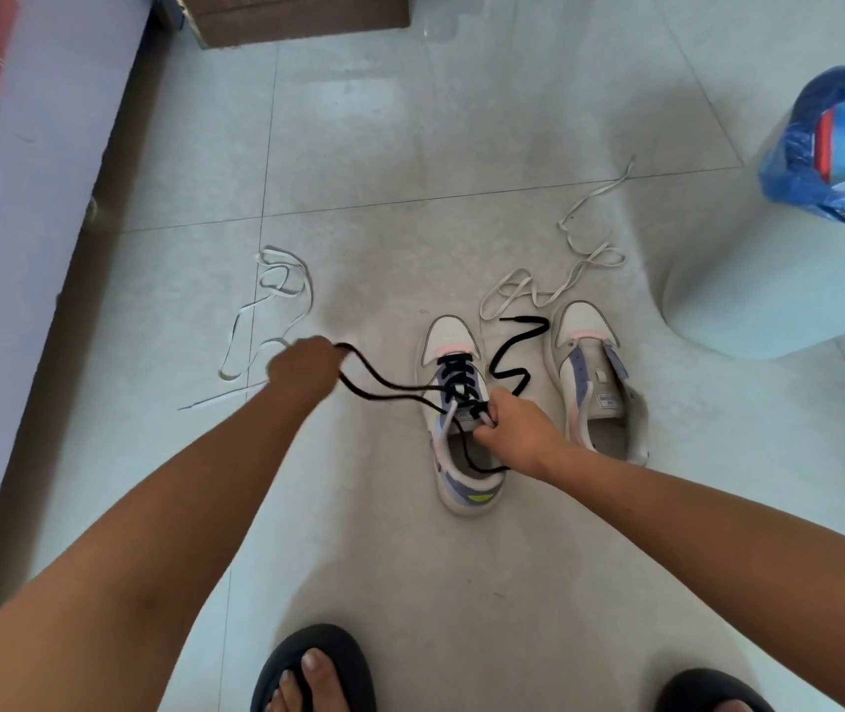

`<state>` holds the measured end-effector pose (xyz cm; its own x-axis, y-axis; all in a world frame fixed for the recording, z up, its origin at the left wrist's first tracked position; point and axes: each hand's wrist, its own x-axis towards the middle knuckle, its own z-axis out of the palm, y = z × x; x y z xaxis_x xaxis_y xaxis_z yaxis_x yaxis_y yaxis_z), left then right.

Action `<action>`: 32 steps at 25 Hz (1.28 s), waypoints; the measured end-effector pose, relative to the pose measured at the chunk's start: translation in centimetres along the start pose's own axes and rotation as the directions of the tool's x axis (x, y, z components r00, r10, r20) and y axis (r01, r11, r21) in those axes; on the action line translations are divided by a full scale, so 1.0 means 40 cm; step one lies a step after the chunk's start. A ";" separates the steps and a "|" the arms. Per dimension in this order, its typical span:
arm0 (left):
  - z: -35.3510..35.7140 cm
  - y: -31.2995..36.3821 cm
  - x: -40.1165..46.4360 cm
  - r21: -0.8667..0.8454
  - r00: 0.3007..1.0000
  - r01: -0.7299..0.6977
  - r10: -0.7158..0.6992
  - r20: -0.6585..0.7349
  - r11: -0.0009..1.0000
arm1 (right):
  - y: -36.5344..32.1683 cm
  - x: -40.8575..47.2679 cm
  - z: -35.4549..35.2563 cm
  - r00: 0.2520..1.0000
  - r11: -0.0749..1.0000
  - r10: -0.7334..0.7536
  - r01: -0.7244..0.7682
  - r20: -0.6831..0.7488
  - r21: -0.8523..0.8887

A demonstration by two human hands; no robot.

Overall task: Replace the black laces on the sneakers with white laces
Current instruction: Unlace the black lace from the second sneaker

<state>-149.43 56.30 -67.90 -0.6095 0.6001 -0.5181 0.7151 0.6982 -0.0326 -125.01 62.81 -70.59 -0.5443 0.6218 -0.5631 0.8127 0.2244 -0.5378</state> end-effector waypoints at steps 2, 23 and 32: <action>0.031 0.074 -0.061 -0.279 0.957 -0.003 0.084 0.278 0.960 | 0.001 0.001 0.003 1.000 1.000 0.001 -0.001 -0.001 -0.001; 0.043 0.067 -0.082 -0.219 0.925 0.026 0.060 0.376 0.975 | 0.001 -0.016 0.003 1.000 0.996 0.014 -0.015 0.006 0.087; 0.058 0.117 -0.075 -0.388 0.996 -0.040 0.006 -0.089 0.921 | 0.008 -0.020 0.001 0.999 0.989 0.029 -0.033 0.029 0.147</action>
<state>-143.46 56.89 -68.47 -0.6331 0.6366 -0.4403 0.5499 0.7703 0.3229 -124.32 62.34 -70.35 -0.5260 0.6060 -0.5967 0.7910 0.0908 -0.6050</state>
